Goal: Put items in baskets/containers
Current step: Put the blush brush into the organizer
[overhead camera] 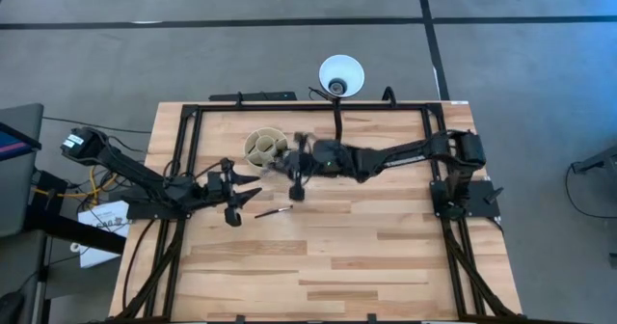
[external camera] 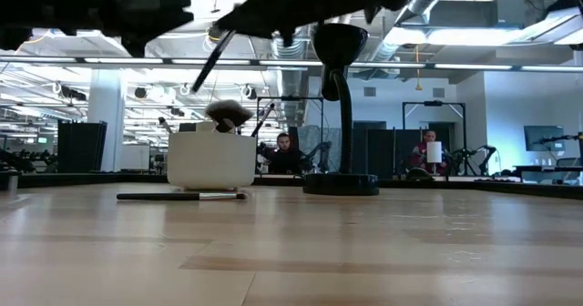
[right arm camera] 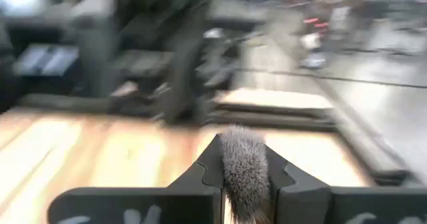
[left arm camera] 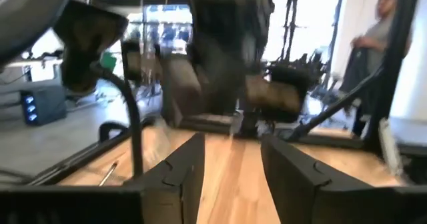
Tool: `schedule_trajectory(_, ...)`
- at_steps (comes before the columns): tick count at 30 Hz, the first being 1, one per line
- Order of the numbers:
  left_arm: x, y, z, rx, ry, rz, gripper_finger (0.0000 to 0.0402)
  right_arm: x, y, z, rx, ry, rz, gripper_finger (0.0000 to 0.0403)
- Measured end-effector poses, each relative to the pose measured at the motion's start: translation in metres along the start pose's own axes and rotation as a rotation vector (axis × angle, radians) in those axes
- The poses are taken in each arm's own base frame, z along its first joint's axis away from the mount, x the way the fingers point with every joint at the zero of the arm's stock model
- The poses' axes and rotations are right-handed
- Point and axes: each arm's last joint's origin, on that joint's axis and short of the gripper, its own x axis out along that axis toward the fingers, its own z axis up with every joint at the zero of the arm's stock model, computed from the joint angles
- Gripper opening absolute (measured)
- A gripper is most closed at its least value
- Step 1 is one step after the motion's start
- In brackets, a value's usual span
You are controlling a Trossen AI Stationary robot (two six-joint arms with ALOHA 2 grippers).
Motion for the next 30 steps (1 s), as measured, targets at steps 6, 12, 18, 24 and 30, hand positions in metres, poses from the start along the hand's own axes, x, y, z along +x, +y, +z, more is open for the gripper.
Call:
schedule_trajectory(6, 0.002, 0.003, -0.001, 0.008, 0.006, 0.021, 0.0131, 0.002, -0.017, -0.001, 0.040, 0.026, -0.122, 0.0024)
schedule_trajectory(12, 0.002, 0.005, -0.001, 0.007, 0.002, 0.031, 0.0120, 0.041, -0.021, -0.018, -0.012, 0.101, -0.178, 0.0025)
schedule_trajectory(18, 0.002, 0.005, -0.001, 0.005, 0.000, 0.028, 0.0115, 0.064, -0.025, -0.030, -0.057, 0.298, -0.227, 0.0029)
schedule_trajectory(24, 0.002, 0.005, -0.001, 0.005, 0.000, 0.027, 0.0115, 0.073, -0.027, -0.035, -0.063, 0.384, -0.213, 0.0064)
schedule_trajectory(30, 0.002, 0.003, -0.001, -0.006, 0.000, 0.007, 0.0115, 0.073, -0.027, -0.030, -0.062, 0.376, -0.213, 0.0098)
